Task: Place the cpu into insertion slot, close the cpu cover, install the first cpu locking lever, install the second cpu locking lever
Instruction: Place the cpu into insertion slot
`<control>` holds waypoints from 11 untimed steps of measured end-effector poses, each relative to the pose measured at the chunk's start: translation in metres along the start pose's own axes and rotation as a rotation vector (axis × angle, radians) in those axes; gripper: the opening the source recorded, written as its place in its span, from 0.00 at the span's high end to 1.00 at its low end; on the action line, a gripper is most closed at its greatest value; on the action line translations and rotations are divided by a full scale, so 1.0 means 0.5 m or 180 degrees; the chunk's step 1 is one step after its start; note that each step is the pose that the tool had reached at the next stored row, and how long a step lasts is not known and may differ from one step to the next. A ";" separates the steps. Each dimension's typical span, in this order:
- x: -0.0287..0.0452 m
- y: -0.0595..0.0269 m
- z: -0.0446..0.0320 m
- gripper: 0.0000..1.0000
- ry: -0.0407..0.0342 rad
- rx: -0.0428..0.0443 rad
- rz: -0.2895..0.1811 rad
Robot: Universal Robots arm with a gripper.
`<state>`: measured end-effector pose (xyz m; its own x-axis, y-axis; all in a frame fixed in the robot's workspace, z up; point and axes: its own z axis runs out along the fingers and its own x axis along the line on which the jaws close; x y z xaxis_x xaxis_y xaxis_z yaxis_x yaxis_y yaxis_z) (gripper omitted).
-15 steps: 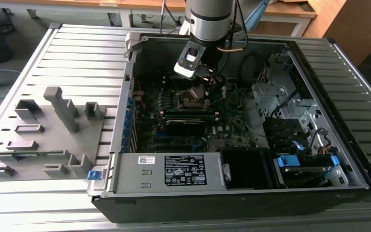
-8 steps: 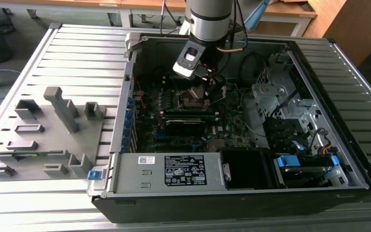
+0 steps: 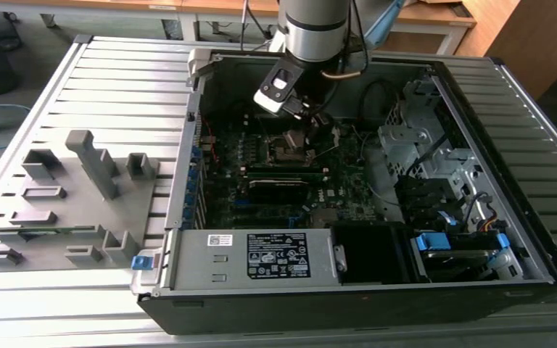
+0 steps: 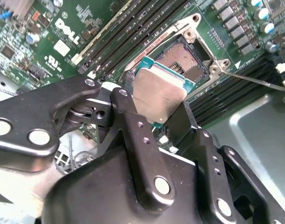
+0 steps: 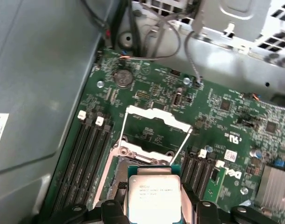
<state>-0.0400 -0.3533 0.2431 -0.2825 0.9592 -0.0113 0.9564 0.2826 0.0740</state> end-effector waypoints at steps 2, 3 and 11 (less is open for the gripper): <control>0.000 0.000 0.000 0.46 -0.0007 0.0001 0.0096; 0.000 0.000 0.000 0.46 -0.0011 0.0002 0.0144; 0.000 0.000 0.000 0.46 -0.0041 0.0006 0.0561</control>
<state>-0.0400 -0.3533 0.2429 -0.1096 0.9939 -0.0112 0.9912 0.1102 0.0740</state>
